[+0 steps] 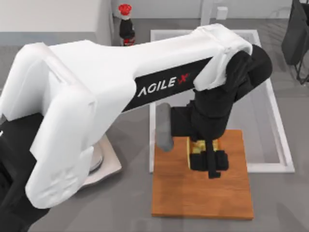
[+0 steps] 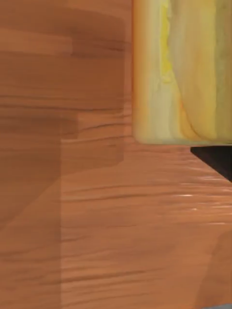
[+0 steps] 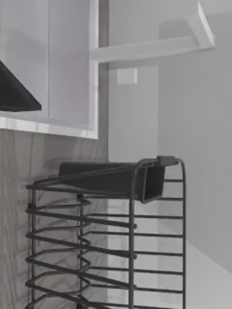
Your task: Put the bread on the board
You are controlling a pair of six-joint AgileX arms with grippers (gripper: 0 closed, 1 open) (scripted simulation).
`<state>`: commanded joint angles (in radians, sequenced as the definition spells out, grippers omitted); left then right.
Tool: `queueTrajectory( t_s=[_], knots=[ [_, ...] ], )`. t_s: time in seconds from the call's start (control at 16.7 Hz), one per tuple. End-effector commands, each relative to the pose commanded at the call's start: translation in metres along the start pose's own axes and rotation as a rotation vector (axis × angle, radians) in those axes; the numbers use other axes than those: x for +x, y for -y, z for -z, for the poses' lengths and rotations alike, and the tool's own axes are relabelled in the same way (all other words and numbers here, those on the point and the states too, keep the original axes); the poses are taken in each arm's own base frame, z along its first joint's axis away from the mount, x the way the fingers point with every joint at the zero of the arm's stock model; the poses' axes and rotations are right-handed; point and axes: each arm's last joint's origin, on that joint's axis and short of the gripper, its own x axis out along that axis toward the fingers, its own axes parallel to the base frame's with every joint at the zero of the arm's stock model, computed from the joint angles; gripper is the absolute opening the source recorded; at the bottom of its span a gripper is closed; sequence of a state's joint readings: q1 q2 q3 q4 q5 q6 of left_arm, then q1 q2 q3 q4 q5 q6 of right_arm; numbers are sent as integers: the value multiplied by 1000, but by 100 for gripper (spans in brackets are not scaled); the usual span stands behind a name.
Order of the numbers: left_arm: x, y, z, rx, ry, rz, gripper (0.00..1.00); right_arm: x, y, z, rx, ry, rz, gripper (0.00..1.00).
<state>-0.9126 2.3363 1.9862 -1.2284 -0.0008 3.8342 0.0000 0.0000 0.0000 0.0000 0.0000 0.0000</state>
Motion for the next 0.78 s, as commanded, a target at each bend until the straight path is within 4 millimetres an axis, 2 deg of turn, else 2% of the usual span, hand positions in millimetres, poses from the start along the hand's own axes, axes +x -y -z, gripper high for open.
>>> queueTrajectory(
  t_s=[0.42, 0.6, 0.78],
  knots=[
    [25, 0, 0, -5, -1, 3, 0, 0, 0, 0, 0, 0, 0, 100],
    [25, 0, 0, -5, -1, 3, 0, 0, 0, 0, 0, 0, 0, 100],
    [25, 0, 0, -5, -1, 3, 23, 0, 0, 0, 0, 0, 0, 100]
  ],
)
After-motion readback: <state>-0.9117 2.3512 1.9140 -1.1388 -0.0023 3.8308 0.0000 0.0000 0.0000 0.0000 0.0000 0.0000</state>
